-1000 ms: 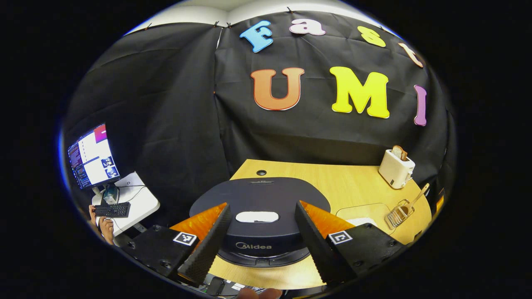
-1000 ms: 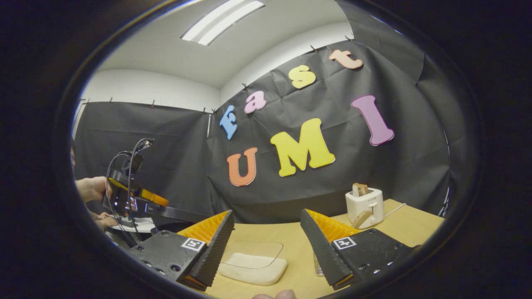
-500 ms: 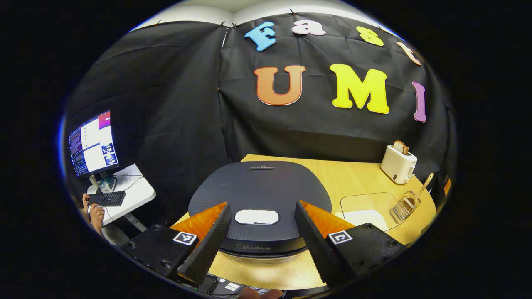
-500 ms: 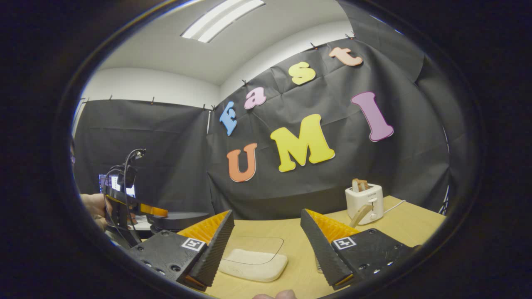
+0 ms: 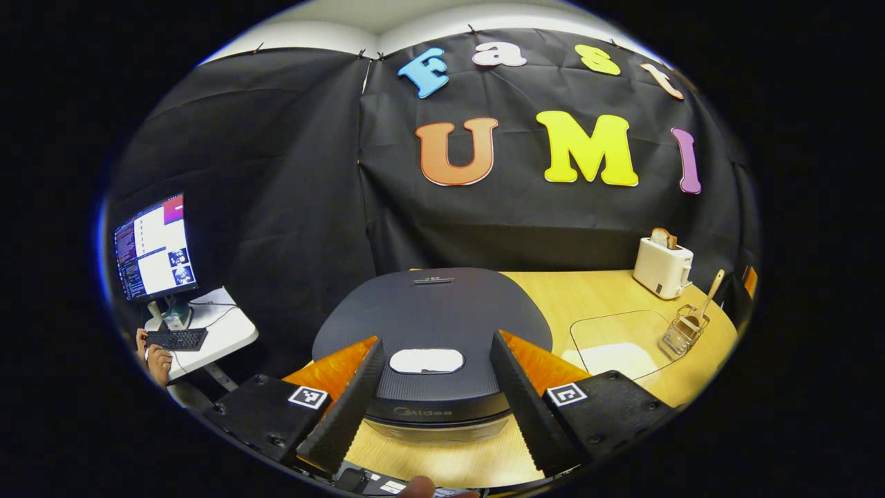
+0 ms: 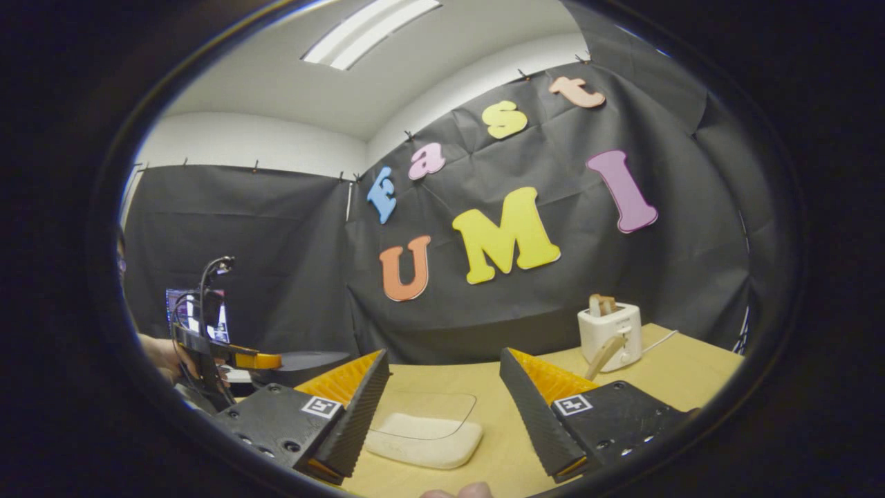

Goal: Close the left gripper, press the button to open the rice cooker; take a wooden spoon from the chopstick holder with the right hand, scoop a spoonful of rice and pour it into the rice cooker, then put the wooden spoon back into the chopstick holder.

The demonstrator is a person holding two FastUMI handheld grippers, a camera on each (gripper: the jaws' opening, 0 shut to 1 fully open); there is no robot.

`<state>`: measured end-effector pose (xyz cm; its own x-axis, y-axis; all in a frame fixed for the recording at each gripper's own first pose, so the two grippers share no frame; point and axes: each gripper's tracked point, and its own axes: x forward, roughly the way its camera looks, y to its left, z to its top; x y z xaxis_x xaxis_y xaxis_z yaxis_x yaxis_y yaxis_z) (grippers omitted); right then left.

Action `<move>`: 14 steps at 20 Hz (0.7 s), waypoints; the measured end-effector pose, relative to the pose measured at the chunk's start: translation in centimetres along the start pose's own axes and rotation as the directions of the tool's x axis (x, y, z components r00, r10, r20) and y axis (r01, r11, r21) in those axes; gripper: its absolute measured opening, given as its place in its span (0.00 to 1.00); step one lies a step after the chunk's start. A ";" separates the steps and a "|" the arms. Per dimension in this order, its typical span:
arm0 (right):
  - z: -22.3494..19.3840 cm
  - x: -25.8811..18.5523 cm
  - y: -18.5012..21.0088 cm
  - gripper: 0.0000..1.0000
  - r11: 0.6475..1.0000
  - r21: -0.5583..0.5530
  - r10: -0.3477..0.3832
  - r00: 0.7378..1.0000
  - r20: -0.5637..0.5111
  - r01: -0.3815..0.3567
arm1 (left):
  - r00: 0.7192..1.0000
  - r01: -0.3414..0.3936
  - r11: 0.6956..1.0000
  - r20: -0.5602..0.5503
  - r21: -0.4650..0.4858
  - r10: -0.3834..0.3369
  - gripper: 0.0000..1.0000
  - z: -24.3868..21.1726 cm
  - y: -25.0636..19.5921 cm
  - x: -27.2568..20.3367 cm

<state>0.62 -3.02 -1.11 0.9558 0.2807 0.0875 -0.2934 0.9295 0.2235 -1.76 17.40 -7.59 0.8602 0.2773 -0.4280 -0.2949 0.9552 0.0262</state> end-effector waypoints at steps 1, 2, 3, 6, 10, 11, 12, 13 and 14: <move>-0.3 0.3 0.5 0.95 1.000 0.005 0.012 1.000 -0.008 -0.012 | 1.000 0.005 1.000 0.004 -0.003 -0.005 0.98 -0.2 0.0 -0.4; -0.5 0.3 0.8 0.95 1.000 0.007 0.019 1.000 -0.013 -0.019 | 1.000 0.012 1.000 0.012 0.013 -0.012 0.99 -0.2 -0.3 0.0; -0.6 0.5 1.1 0.95 1.000 0.007 0.026 1.000 -0.015 -0.026 | 1.000 0.015 1.000 0.011 0.025 -0.015 0.99 -0.4 -0.2 -0.1; -1.2 1.2 1.6 0.95 0.999 -0.009 0.034 0.999 -0.024 -0.034 | 1.000 0.016 1.000 0.026 0.011 -0.016 0.98 -0.2 0.1 -0.2; -1.0 2.4 0.9 0.95 0.999 -0.043 -0.009 1.000 -0.012 0.009 | 0.999 -0.007 1.000 0.054 0.011 0.006 0.97 0.1 0.1 -0.1; -0.8 2.7 0.8 0.95 0.999 -0.043 -0.025 1.000 -0.003 0.025 | 0.998 0.000 1.000 0.063 0.021 -0.001 0.96 0.2 -0.1 -0.3; -0.6 3.0 1.2 0.91 0.999 -0.040 -0.032 0.999 0.007 0.032 | 0.997 0.013 1.000 0.074 0.014 -0.014 0.96 0.6 -0.6 -0.5; -0.4 3.1 1.6 0.95 0.998 -0.043 -0.037 0.999 0.019 0.038 | 0.996 0.013 1.000 0.086 -0.006 -0.013 0.96 0.8 -0.6 -1.1; 0.0 3.1 1.7 0.95 0.998 -0.050 -0.047 0.998 0.036 0.048 | 0.995 0.002 1.000 0.098 -0.029 0.001 0.96 1.1 -0.5 -1.7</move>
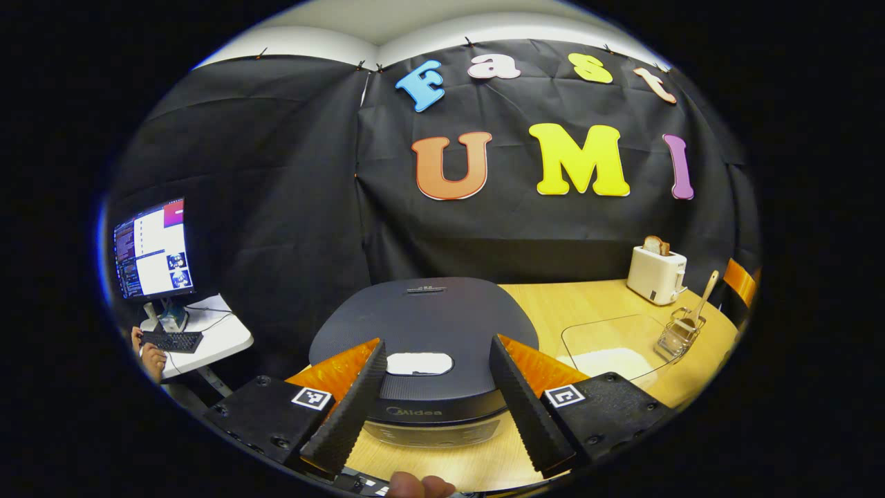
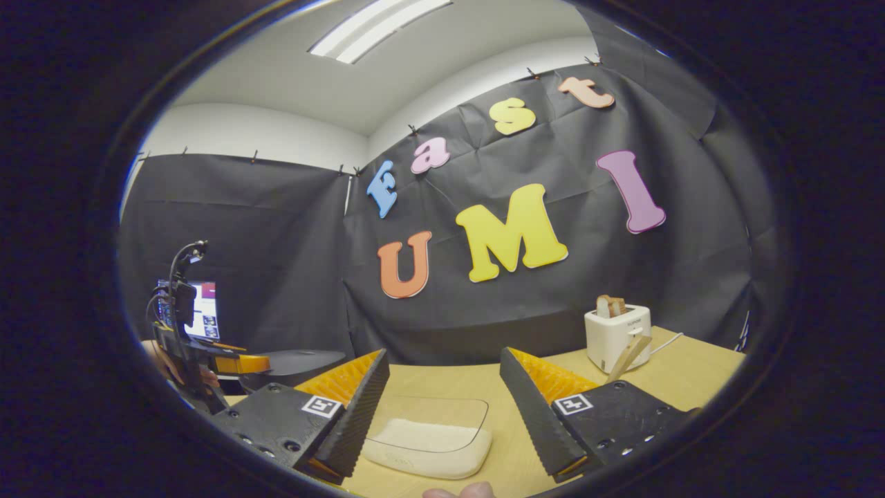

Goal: Close the left gripper, press the button to open the rice cooker; take a wooden spoon from the chopstick holder with the right hand, scoop a spoonful of rice and pour it into the rice cooker, then put the wooden spoon back into the chopstick holder.

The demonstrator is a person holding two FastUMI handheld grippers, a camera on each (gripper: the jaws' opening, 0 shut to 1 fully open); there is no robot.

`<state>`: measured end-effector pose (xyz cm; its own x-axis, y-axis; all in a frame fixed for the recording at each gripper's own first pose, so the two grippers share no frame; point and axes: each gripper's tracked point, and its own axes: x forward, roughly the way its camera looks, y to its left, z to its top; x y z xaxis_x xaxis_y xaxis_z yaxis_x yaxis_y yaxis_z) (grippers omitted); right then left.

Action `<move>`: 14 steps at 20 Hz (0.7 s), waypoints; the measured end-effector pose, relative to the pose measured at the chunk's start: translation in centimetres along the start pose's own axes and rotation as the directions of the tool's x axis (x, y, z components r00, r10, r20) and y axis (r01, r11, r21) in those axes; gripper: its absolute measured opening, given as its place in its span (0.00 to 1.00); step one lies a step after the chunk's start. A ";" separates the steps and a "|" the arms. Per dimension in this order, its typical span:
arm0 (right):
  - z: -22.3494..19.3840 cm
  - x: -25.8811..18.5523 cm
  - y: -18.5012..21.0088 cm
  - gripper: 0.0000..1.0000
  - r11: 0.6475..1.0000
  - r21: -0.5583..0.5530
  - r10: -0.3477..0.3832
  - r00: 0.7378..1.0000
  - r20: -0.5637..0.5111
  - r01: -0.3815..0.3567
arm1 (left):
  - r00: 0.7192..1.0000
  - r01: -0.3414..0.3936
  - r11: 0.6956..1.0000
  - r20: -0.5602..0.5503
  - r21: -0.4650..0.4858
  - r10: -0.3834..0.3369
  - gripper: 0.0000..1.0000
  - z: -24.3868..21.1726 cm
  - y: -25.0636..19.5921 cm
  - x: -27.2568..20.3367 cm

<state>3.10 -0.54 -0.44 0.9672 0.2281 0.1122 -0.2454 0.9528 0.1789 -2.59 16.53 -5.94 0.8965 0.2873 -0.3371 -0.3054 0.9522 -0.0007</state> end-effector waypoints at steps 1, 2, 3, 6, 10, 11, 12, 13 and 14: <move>0.3 0.0 0.2 0.95 1.000 -0.004 -0.011 1.000 0.013 0.011 | 1.000 -0.012 1.000 0.011 -0.014 0.012 0.96 0.3 -0.1 -0.7; 0.4 -0.1 0.6 1.00 1.000 -0.005 -0.019 1.000 0.019 0.019 | 0.999 -0.011 1.000 0.036 -0.017 0.012 0.96 0.8 -0.8 -1.4; 0.3 -0.3 1.0 0.95 1.000 -0.007 -0.025 1.000 0.016 0.025 | 0.997 -0.008 1.000 0.080 -0.013 0.009 0.96 1.6 -1.6 -2.0; 1.1 -1.7 0.9 0.95 0.997 -0.049 -0.054 0.998 0.019 0.055 | 0.983 0.012 1.000 0.184 -0.003 -0.011 0.96 3.7 -4.0 -2.8; 3.2 -3.4 -1.7 0.95 0.981 -0.101 -0.157 0.985 0.069 0.164 | 0.968 0.083 0.997 0.236 0.008 -0.082 0.96 4.5 -8.3 -3.2; 3.4 -3.8 -2.3 0.95 0.975 -0.119 -0.181 0.981 0.067 0.188 | 0.964 0.104 0.995 0.245 0.013 -0.104 0.96 4.7 -9.3 -3.3; 3.5 -4.2 -2.5 0.95 0.973 -0.125 -0.190 0.980 0.066 0.197 | 0.957 0.133 0.991 0.257 0.020 -0.134 0.97 5.0 -10.5 -3.4; 3.7 -4.6 -2.7 0.95 0.970 -0.122 -0.203 0.977 0.067 0.210 | 0.953 0.158 0.987 0.258 0.022 -0.159 0.96 4.9 -11.6 -3.4; 4.1 -5.0 -3.4 0.95 0.965 -0.120 -0.225 0.972 0.075 0.232 | 0.950 0.176 0.984 0.257 0.021 -0.175 0.96 4.7 -12.2 -3.5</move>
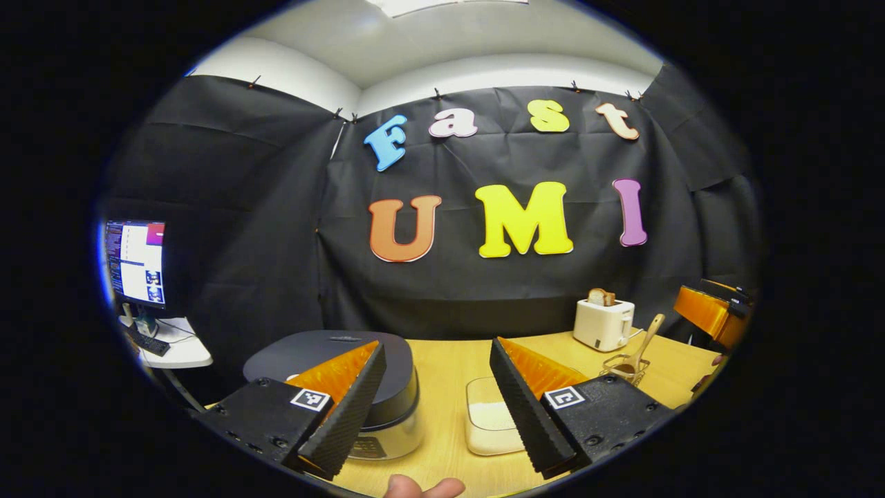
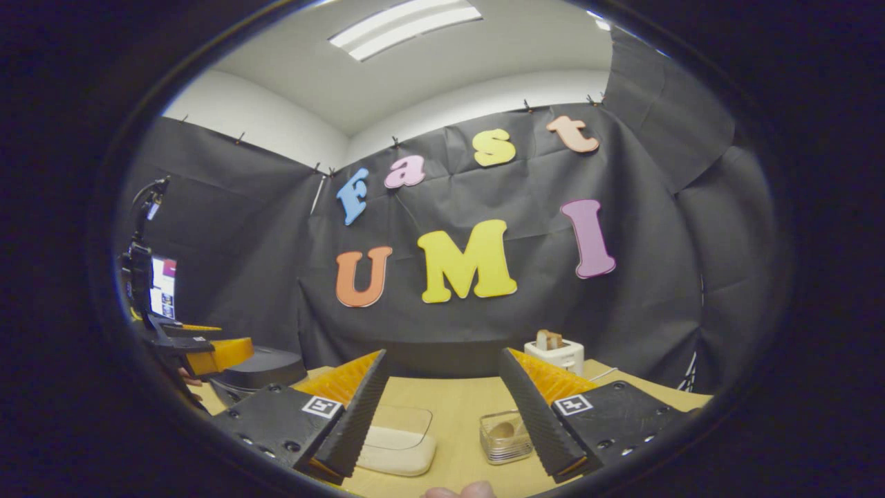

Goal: Close the left gripper, press the button to open the rice cooker; take a wooden spoon from the chopstick holder with the right hand, scoop a spoonful of rice and pour it into the rice cooker, then put the wooden spoon back into the chopstick holder.

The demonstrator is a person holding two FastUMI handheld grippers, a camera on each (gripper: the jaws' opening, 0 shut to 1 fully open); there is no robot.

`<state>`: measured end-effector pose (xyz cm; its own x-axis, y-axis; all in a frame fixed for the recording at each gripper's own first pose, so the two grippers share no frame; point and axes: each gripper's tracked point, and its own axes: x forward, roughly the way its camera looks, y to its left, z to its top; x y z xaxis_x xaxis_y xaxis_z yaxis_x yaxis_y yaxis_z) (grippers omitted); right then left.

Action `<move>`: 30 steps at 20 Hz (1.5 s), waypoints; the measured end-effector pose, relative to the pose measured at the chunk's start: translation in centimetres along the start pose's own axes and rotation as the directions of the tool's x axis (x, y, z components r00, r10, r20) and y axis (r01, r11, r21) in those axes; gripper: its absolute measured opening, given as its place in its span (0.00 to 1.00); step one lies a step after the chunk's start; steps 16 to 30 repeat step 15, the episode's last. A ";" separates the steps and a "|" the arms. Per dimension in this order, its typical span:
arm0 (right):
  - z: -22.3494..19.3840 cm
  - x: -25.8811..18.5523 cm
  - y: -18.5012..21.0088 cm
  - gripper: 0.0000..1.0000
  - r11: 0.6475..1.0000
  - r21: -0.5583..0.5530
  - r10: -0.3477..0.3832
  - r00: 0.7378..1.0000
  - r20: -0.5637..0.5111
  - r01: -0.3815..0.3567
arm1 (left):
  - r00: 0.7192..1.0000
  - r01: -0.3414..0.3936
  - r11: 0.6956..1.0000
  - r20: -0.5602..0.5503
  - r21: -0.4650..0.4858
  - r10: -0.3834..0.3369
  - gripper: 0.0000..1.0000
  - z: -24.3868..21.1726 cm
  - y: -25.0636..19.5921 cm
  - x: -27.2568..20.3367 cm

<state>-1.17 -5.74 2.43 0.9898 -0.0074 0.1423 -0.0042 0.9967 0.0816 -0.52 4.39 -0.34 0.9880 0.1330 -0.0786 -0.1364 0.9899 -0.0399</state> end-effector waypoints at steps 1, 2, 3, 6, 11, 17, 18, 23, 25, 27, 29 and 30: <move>0.3 -0.3 -0.7 0.95 1.000 -0.004 -0.024 1.000 0.006 0.024 | 1.000 0.008 1.000 -0.002 -0.003 -0.008 0.96 -0.1 -0.6 -0.1; 0.6 -0.5 -1.4 0.95 0.999 -0.012 -0.045 0.999 0.013 0.046 | 1.000 0.021 1.000 -0.001 -0.010 -0.021 0.96 -0.2 -1.2 -0.2; 0.7 -0.7 -1.9 0.90 0.998 -0.014 -0.067 0.997 0.025 0.067 | 0.999 0.040 0.999 0.002 -0.022 -0.040 0.96 -0.2 -2.1 -0.3; -0.1 -1.1 -2.0 0.95 0.996 -0.020 -0.089 0.996 0.009 0.089 | 0.998 0.040 0.999 0.044 -0.023 -0.039 0.96 0.8 -2.5 -1.0; -0.3 -1.0 -0.6 0.95 0.995 -0.050 -0.085 0.996 -0.017 0.084 | 0.997 0.027 0.998 0.066 0.058 -0.031 0.96 1.2 -2.3 -2.3; 0.4 -1.2 0.5 0.95 0.990 -0.091 -0.109 0.994 0.008 0.110 | 0.995 0.035 0.996 0.092 0.080 -0.042 0.96 1.7 -2.4 -2.2; 0.4 -1.2 0.5 0.95 0.990 -0.091 -0.109 0.994 0.008 0.110 | 0.995 0.035 0.996 0.092 0.080 -0.042 0.96 1.7 -2.4 -2.2; 0.4 -1.2 0.5 0.95 0.990 -0.091 -0.109 0.994 0.008 0.110 | 0.995 0.035 0.996 0.092 0.080 -0.042 0.96 1.7 -2.4 -2.2; 0.4 -1.2 0.5 0.95 0.990 -0.091 -0.109 0.994 0.008 0.110 | 0.995 0.035 0.996 0.092 0.080 -0.042 0.96 1.7 -2.4 -2.2; 0.4 -1.2 0.5 0.95 0.990 -0.091 -0.109 0.994 0.008 0.110 | 0.995 0.035 0.996 0.092 0.080 -0.042 0.96 1.7 -2.4 -2.2; 0.4 -1.2 0.5 0.95 0.990 -0.091 -0.109 0.994 0.008 0.110 | 0.995 0.035 0.996 0.092 0.080 -0.042 0.96 1.7 -2.4 -2.2; 0.4 -1.2 0.5 0.95 0.990 -0.091 -0.109 0.994 0.008 0.110 | 0.995 0.035 0.996 0.092 0.080 -0.042 0.96 1.7 -2.4 -2.2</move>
